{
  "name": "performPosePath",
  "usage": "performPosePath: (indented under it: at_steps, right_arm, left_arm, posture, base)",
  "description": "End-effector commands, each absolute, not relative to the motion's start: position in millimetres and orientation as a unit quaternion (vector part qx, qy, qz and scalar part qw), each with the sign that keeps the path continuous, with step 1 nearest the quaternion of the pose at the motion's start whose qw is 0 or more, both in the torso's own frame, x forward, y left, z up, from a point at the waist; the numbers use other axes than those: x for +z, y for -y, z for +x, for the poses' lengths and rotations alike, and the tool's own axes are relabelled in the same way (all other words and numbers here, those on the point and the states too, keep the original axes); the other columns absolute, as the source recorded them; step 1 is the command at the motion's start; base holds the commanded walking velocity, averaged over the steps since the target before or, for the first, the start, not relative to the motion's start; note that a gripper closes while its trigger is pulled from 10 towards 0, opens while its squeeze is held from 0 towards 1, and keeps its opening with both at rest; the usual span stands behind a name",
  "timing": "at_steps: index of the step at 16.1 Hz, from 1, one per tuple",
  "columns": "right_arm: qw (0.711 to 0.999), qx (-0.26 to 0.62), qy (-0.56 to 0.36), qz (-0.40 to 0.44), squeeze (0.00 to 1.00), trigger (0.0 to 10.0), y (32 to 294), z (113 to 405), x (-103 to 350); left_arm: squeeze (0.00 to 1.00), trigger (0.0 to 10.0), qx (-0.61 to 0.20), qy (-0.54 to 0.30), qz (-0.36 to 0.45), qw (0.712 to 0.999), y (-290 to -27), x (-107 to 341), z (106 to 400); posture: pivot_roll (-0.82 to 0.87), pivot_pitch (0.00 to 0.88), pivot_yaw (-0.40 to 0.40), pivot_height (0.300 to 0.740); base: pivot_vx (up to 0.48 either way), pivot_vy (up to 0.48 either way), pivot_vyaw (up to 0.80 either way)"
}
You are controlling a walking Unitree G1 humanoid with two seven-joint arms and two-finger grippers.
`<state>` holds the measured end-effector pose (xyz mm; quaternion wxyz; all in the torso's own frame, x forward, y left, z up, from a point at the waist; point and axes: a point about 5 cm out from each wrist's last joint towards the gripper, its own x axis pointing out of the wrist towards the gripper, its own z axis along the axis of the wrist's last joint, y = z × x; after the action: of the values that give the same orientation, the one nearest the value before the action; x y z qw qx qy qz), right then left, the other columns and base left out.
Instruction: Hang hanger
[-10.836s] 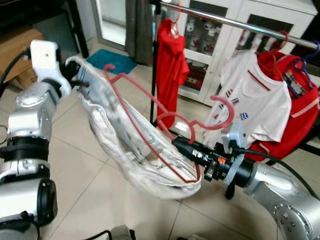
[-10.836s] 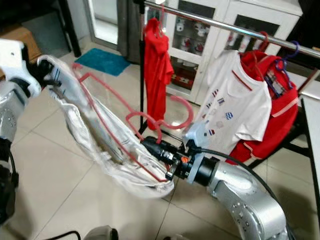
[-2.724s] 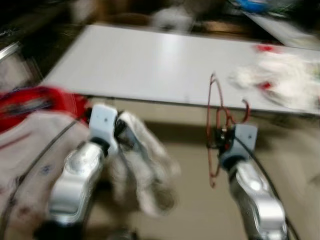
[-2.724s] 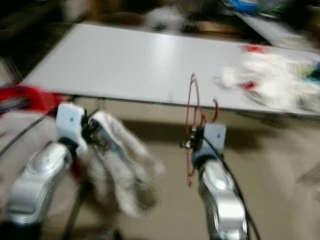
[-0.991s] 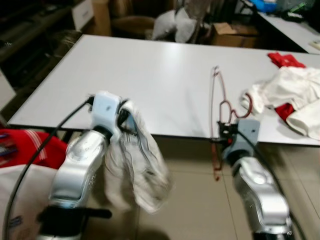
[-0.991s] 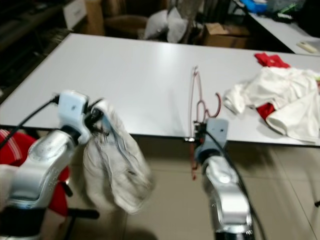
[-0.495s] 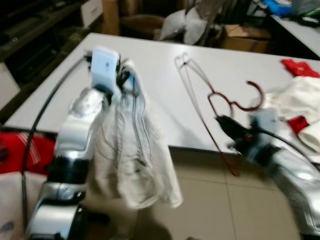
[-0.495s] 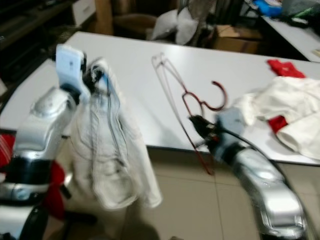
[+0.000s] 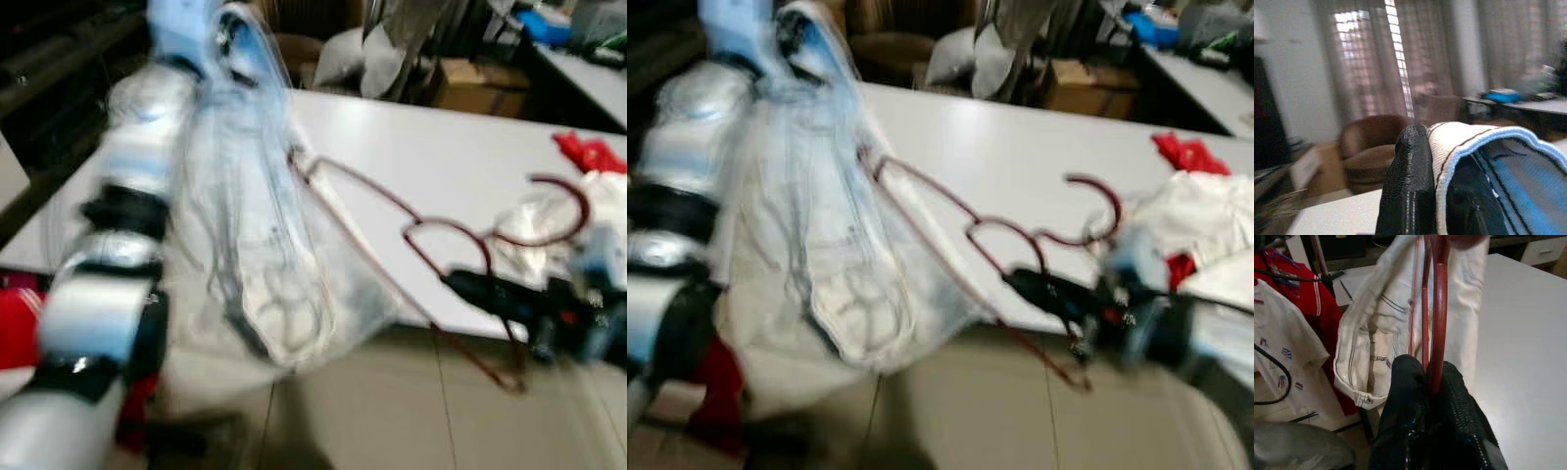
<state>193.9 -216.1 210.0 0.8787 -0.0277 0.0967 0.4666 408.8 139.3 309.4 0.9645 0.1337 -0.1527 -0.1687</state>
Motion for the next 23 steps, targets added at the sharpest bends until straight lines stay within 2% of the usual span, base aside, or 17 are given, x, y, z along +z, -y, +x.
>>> performPosePath:
  at_steps: [1,4,6,9,11,12,13,14,17,18,20,21,23]
  right_arm:
    - [0.871,0.484,-0.085,-0.03,0.0,10.0,213.7,191.2,218.4]
    - [0.854,0.507,-0.107,-0.03,0.0,10.0,208.7,187.5,217.0]
    - [0.847,0.505,-0.153,-0.063,0.0,10.0,200.5,193.2,199.6]
    - [0.848,0.497,-0.164,-0.084,0.0,10.0,193.8,203.5,188.8]
    - [0.856,0.489,-0.145,-0.088,0.0,10.0,183.1,220.5,186.5]
    - [0.877,0.455,-0.111,-0.106,0.0,10.0,172.3,249.9,187.6]
    - [0.884,0.442,-0.102,-0.114,0.0,10.0,170.2,258.4,188.4]
    - [0.911,0.382,-0.058,-0.146,0.0,10.0,165.5,291.1,198.9]
    - [0.957,0.247,0.05,-0.142,0.0,10.0,168.8,344.8,246.3]
    - [0.967,0.184,0.12,-0.128,0.0,10.0,174.2,361.0,278.0]
    - [0.962,0.145,0.21,-0.099,0.0,10.0,177.1,371.1,313.3]
    - [0.951,0.17,0.228,-0.117,0.0,10.0,170.3,370.2,316.0]
    - [0.939,0.244,0.186,-0.156,0.0,10.0,149.5,366.5,275.6]
  left_arm:
    - [0.0,10.0,-0.151,0.179,0.143,0.962,-149.1,325.7,408.5]
    - [0.0,10.0,-0.167,0.201,0.142,0.955,-140.9,341.7,412.1]
    - [0.0,10.0,-0.19,0.23,0.122,0.947,-133.6,359.1,409.6]
    - [0.0,10.0,-0.212,0.254,0.098,0.939,-131.8,371.8,405.3]
    - [0.0,10.0,-0.242,0.275,0.082,0.927,-128.0,380.7,399.0]
    - [0.0,10.0,-0.275,0.288,0.07,0.915,-122.4,384.8,391.2]
    - [0.0,10.0,-0.281,0.29,0.068,0.912,-121.6,385.4,389.5]
    - [0.0,10.0,-0.296,0.299,0.054,0.906,-122.5,390.9,383.3]
    - [0.0,10.0,-0.31,0.342,0.016,0.887,-130.1,417.0,370.3]
    - [0.0,10.0,-0.311,0.372,0.019,0.875,-132.7,429.6,362.6]
    - [0.0,10.0,-0.298,0.432,0.002,0.851,-138.7,447.3,347.4]
    - [0.0,10.0,-0.282,0.467,-0.014,0.838,-143.9,453.8,339.6]
    - [0.0,10.0,-0.251,0.498,-0.017,0.83,-150.1,434.8,333.0]
  posture:
    - [0.05,0.0,-0.064,0.74]
    - [0.05,0.0,-0.066,0.74]
    - [0.05,0.0,-0.062,0.74]
    - [0.05,0.0,-0.062,0.74]
    - [0.05,0.0,-0.07,0.74]
    - [0.06,0.0,-0.079,0.74]
    - [0.06,0.0,-0.079,0.74]
    - [0.07,0.0,-0.088,0.74]
    - [0.09,0.0,-0.096,0.74]
    - [0.09,0.0,-0.096,0.74]
    - [0.1,0.0,-0.096,0.74]
    - [0.09,0.0,-0.095,0.74]
    - [0.08,0.0,-0.097,0.74]
  base:
    - [0.345,0.0,0.0]
    - [0.344,0.0,0.0]
    - [0.343,0.0,0.0]
    - [0.344,0.0,0.0]
    - [0.345,0.0,0.0]
    - [0.326,0.0,0.0]
    - [0.326,0.0,0.0]
    - [0.274,0.0,0.0]
    - [0.0,0.0,0.0]
    - [0.0,0.0,0.0]
    - [0.0,0.0,0.0]
    - [0.0,0.0,0.0]
    - [0.0,0.0,0.0]
